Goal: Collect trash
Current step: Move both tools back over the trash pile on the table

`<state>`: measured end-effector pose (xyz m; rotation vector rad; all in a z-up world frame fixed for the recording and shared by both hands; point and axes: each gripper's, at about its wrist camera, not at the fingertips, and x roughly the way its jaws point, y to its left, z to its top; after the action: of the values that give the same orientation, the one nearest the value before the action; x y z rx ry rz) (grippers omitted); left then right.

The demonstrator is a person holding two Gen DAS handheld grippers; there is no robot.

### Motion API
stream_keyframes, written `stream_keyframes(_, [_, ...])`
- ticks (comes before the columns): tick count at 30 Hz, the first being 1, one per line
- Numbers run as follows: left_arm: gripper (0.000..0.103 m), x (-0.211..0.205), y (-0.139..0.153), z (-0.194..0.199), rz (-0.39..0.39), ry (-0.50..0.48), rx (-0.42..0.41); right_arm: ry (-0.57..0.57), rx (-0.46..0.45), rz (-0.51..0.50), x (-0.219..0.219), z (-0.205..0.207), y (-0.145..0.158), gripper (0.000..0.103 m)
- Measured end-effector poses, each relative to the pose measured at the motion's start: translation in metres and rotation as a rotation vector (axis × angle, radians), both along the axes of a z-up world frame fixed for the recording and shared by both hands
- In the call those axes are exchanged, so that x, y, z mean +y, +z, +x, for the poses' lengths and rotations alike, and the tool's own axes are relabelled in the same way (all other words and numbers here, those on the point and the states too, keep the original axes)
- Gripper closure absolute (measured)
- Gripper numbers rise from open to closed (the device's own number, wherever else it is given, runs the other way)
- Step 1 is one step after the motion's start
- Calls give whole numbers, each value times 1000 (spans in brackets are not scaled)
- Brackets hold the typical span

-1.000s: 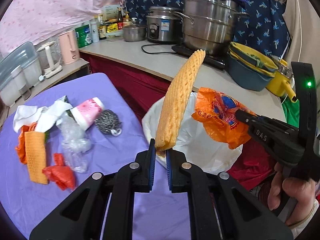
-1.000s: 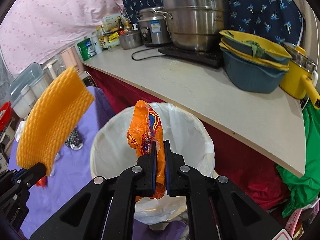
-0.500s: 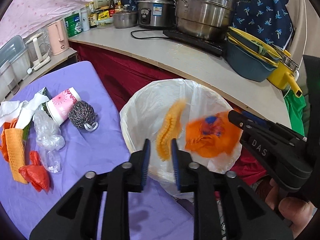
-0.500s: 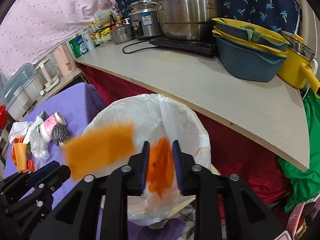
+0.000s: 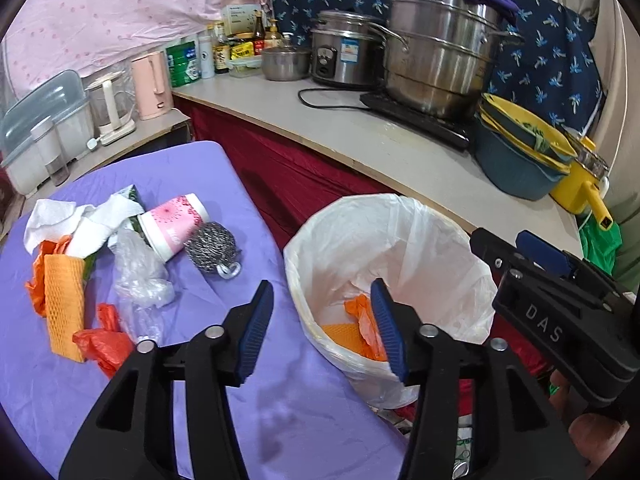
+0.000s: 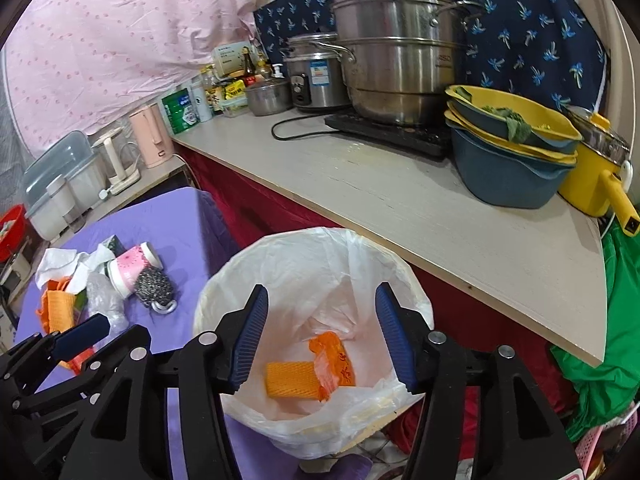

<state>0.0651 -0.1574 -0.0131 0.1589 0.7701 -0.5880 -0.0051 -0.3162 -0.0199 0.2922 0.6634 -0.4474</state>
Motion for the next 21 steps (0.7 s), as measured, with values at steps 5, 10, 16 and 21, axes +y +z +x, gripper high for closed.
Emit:
stream_keyframes(5, [47, 15, 10, 4, -10, 43, -28, 46, -16, -12, 17, 7, 9, 46])
stream_keyframes(10, [47, 33, 15, 10, -21, 85, -27, 95, -27, -19, 36, 16, 15, 44])
stream_keyframes(16, [46, 57, 17, 18, -23, 141, -34, 151, -31, -28, 59, 27, 19, 43])
stream_keyframes(21, [46, 77, 17, 23, -28, 184, -28, 189, -26, -33, 76, 36, 20, 42])
